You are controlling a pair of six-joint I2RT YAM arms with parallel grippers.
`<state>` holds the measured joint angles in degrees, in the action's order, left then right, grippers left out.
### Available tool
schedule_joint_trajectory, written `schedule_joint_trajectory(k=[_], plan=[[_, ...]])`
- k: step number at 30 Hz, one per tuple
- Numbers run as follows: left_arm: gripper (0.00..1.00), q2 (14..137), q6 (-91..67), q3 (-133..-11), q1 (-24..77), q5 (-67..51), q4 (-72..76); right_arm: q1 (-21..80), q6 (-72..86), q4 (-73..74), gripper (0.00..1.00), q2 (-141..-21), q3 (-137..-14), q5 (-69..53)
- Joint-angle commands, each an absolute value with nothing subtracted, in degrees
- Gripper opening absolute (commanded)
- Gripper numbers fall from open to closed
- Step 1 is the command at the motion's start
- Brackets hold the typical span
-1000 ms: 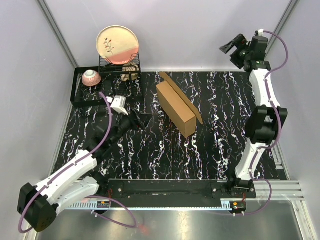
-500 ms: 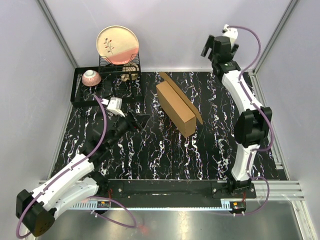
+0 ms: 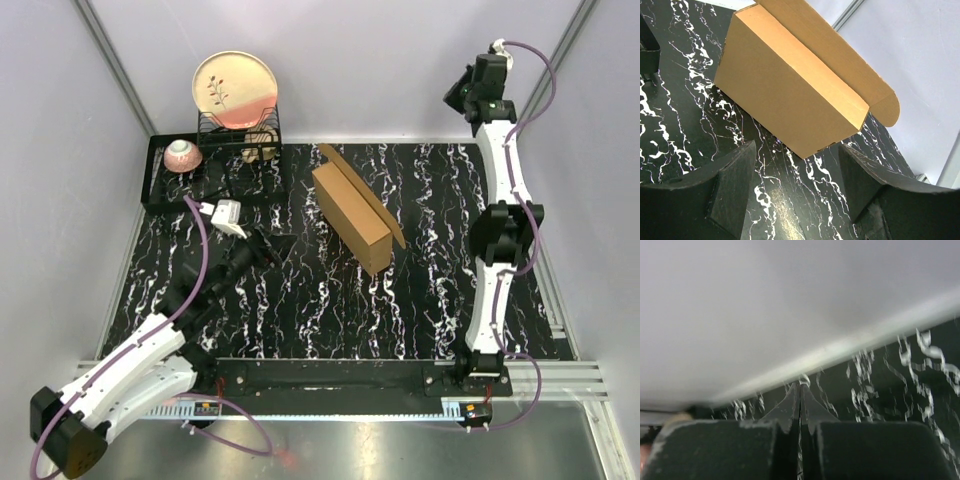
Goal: Fold the paper box
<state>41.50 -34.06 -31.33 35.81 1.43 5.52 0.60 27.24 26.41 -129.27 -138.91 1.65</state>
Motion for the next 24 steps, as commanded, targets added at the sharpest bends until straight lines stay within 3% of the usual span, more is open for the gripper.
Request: schedule_joint_trajectory(k=[1, 5, 10, 12, 17, 24], plan=[[0.7, 41.04, -34.19, -31.2, 36.03, 2.81, 5.28, 1.85, 32.07, 45.55, 0.0, -134.21, -141.11, -9.12], [0.7, 41.83, -33.75, -31.38, 36.04, 3.08, 5.19, 1.32, 34.28, 36.93, 0.0, -136.48, -137.29, -18.26], [0.7, 43.33, -33.57, -31.9, 36.04, 2.37, 4.4, 1.23, 37.61, 25.16, 0.0, -142.02, -135.02, -41.44], [0.7, 43.42, -33.57, -31.82, 36.03, 2.46, 4.22, 1.23, 40.68, 20.04, 0.0, -143.87, -134.21, -43.67], [0.7, 43.42, -33.4, -31.73, 36.04, 2.9, 3.69, 1.76, 39.03, 25.21, 0.0, -151.34, -143.7, -48.69], [0.7, 45.26, -33.92, -31.82, 36.04, 1.59, 3.78, 4.21, 36.65, 24.61, 0.0, -151.96, -140.89, -54.66]])
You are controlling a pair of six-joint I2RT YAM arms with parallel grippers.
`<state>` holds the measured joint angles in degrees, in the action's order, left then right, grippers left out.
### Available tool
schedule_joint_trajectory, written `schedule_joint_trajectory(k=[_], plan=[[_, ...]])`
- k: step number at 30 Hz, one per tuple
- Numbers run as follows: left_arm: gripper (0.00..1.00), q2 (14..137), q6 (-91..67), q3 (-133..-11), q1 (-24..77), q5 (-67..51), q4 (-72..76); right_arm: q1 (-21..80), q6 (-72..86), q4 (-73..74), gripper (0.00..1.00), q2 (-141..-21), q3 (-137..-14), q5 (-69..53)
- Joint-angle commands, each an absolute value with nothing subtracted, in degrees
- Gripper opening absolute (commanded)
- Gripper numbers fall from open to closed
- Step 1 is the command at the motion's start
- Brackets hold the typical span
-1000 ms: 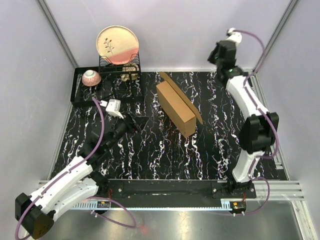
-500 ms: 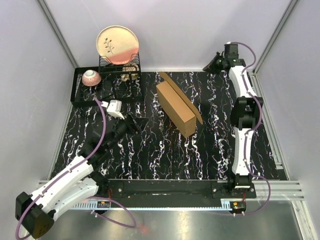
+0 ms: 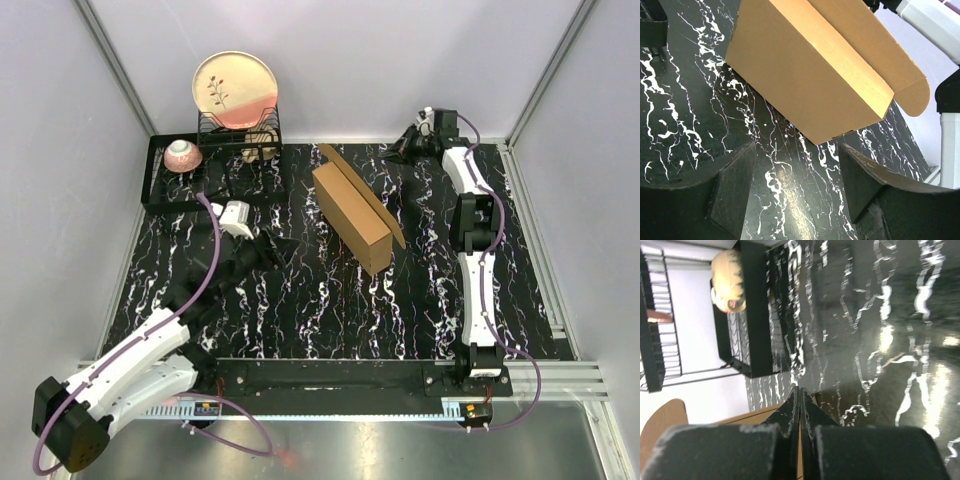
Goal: Fold the paper box
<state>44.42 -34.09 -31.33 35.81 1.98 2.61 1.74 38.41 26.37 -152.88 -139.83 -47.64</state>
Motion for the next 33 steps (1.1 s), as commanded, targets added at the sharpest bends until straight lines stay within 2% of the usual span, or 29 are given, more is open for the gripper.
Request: schedule_joint_trajectory(k=[1, 12, 18, 24, 33], plan=[[0.69, 45.18, -34.1, -31.73, 36.12, 1.5, 3.87, 5.09, 36.3, 24.96, 0.0, -151.96, -141.15, -55.54], [0.69, 42.8, -33.75, -31.38, 36.74, 2.64, 3.08, 11.86, 34.1, 26.1, 0.0, -154.6, -140.45, -60.73], [0.69, 43.07, -33.75, -31.29, 36.91, 2.29, 3.34, 12.22, 30.68, 25.58, 0.0, -149.69, -128.62, -61.96], [0.69, 43.33, -34.1, -31.2, 37.0, 1.14, 3.87, 12.13, 31.63, 18.21, 0.0, -143.0, -115.25, -61.96], [0.69, 41.75, -34.28, -30.59, 37.71, 1.41, 3.87, 13.01, 34.1, 10.73, 0.0, -139.13, -105.65, -64.42]])
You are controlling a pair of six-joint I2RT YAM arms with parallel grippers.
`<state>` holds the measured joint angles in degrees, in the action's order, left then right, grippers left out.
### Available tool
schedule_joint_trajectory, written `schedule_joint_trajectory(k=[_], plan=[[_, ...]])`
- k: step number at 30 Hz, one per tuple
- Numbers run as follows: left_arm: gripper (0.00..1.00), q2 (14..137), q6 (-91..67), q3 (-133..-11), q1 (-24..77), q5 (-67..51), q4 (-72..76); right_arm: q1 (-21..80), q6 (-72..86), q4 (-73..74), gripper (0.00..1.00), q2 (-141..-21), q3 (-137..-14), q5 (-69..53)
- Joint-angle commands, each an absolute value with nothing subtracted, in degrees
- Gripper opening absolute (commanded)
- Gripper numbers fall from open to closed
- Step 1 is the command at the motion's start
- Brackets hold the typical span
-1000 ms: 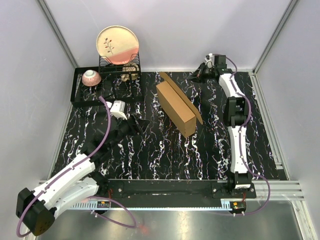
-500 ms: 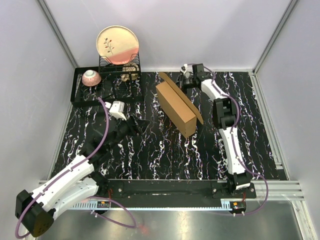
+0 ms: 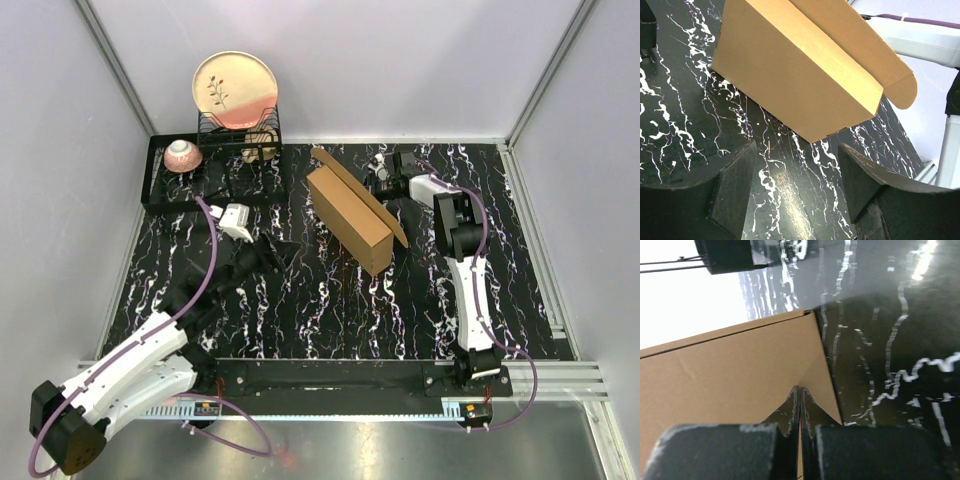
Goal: Fold the paper box
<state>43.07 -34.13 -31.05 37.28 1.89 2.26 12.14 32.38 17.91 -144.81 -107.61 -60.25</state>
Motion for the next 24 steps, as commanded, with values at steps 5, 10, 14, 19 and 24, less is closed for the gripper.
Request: schedule_joint_trajectory(k=[5, 10, 14, 19, 24], plan=[[0.69, 41.4, -34.37, -30.59, 38.32, 1.41, 3.78, 14.24, 35.95, 7.56, 0.0, -140.1, -106.08, -67.58], [0.69, 39.91, -34.19, -30.5, 38.41, 1.93, 2.81, 16.34, 34.54, 8.44, 0.0, -139.31, -104.95, -68.99], [0.69, 38.85, -34.28, -30.23, 38.41, 2.2, 2.46, 17.05, 33.14, 8.26, 0.0, -137.9, -101.08, -69.0], [0.69, 37.01, -34.28, -30.76, 38.41, 3.07, 1.23, 17.93, 32.52, 6.6, 0.0, -136.06, -95.46, -69.96], [0.69, 35.16, -32.96, -32.52, 38.41, 4.48, 0.09, 18.19, 31.38, 5.98, 0.0, -134.65, -90.88, -71.01]])
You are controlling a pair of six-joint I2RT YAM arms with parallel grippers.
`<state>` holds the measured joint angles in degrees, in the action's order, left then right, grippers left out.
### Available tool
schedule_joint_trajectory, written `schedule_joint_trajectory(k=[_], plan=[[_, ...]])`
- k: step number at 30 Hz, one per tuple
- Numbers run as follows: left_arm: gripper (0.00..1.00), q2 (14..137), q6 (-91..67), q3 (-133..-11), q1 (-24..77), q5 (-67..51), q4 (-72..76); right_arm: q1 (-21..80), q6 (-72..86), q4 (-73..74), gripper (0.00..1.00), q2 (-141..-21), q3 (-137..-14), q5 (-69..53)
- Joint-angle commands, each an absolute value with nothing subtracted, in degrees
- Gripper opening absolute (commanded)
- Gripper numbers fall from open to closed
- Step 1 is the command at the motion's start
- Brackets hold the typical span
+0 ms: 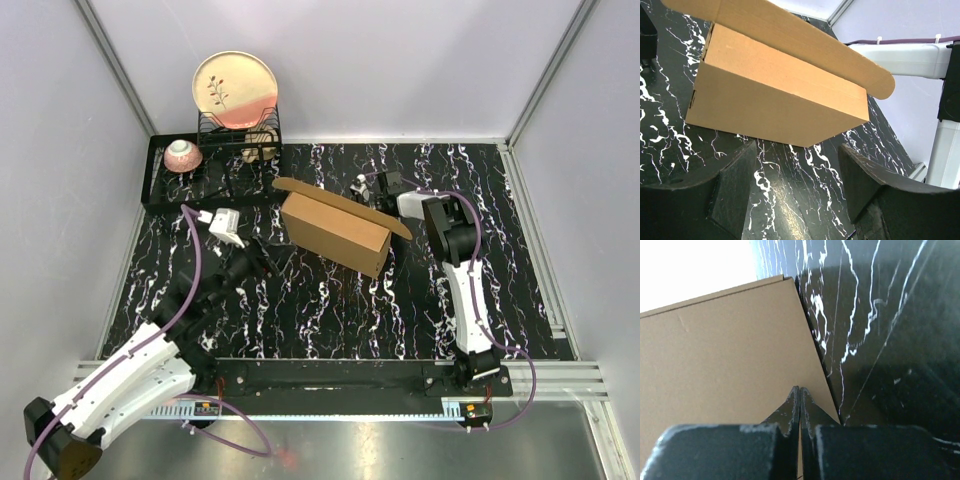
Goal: Fold the paper box
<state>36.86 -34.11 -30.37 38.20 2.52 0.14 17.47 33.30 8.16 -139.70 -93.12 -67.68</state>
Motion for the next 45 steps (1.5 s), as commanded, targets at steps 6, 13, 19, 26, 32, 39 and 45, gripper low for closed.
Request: schedule_joint_trajectory(k=[6, 13, 19, 26, 32, 39, 45], plan=[[0.7, 33.4, -31.55, -35.59, 38.32, 6.41, -2.72, 18.54, 27.78, 8.61, 0.0, -132.54, -87.54, -72.33], [0.71, 32.43, -29.1, -38.76, 38.41, 11.59, -6.14, 19.42, 24.53, 11.86, 0.0, -131.75, -85.69, -73.65], [0.73, 31.91, -26.55, -39.55, 38.32, 14.67, -7.38, 20.04, 21.63, 15.38, 0.0, -131.75, -86.31, -74.88], [0.75, 33.31, -22.07, -40.43, 38.41, 17.4, -8.52, 20.57, 18.9, 17.75, 0.0, -130.34, -84.99, -75.59], [0.75, 33.57, -19.69, -38.85, 38.41, 20.47, -7.12, 20.57, 17.41, 19.85, 0.0, -129.64, -83.41, -74.62], [0.75, 33.22, -18.55, -38.41, 38.41, 23.11, -5.62, 17.94, 19.59, 23.29, 0.04, -129.29, -85.78, -64.88], [0.76, 30.94, -17.4, -38.76, 38.41, 24.78, -5.98, 11.26, 25.83, 23.64, 0.11, -126.83, -93.24, -54.33]])
